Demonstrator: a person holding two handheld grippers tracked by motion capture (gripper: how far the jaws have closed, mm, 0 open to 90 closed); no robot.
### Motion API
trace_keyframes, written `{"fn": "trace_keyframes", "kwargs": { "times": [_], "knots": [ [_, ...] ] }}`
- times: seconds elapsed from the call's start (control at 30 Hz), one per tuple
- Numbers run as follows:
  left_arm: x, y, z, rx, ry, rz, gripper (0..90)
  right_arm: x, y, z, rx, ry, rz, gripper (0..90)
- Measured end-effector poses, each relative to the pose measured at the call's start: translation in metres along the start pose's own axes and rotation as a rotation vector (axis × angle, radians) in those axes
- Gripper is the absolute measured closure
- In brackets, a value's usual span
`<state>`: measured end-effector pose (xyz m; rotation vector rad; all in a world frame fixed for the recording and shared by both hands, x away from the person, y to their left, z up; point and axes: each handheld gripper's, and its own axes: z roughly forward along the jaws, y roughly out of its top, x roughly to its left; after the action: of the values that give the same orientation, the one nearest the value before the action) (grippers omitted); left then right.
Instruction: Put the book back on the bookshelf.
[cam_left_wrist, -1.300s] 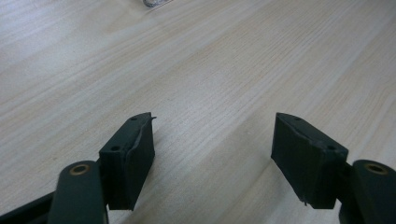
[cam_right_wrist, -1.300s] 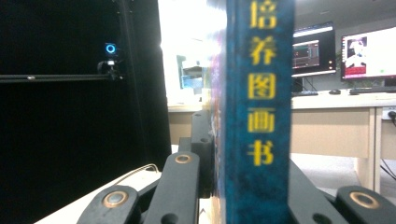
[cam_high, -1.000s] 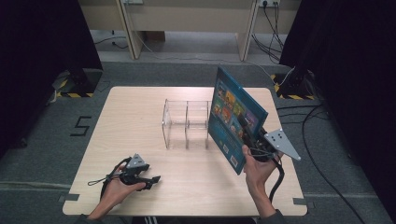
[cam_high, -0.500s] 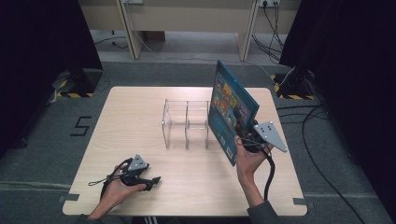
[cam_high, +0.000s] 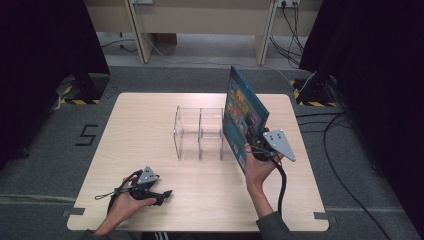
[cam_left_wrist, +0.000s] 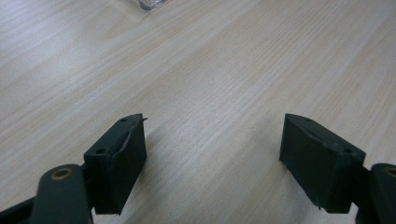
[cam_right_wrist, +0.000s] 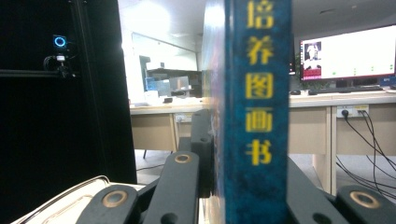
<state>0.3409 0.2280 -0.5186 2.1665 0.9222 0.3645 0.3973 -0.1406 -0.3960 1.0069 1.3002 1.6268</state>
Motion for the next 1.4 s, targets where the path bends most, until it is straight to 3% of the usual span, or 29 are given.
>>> {"fn": "trace_keyframes", "kwargs": {
  "times": [0.5,0.67,0.97,1.07,1.4],
  "knots": [
    [-0.001,0.0,0.0,0.001,0.0,0.003,21.0,-0.001,-0.015,0.003,-0.006,-0.011,0.034,82.3],
    [-0.001,0.0,0.0,0.002,0.0,0.002,20.8,-0.006,-0.016,0.0,-0.002,-0.014,0.103,81.0],
    [-0.002,0.0,0.0,0.002,-0.001,-0.001,20.2,-0.016,-0.009,-0.007,0.016,-0.021,0.135,78.8],
    [-0.002,0.0,0.0,0.002,-0.001,-0.001,20.2,-0.016,-0.005,-0.009,0.023,-0.022,0.1,77.4],
    [-0.002,0.0,0.0,0.002,-0.001,-0.001,20.2,-0.023,-0.002,-0.015,0.068,-0.009,0.057,71.5]
  ]
}}
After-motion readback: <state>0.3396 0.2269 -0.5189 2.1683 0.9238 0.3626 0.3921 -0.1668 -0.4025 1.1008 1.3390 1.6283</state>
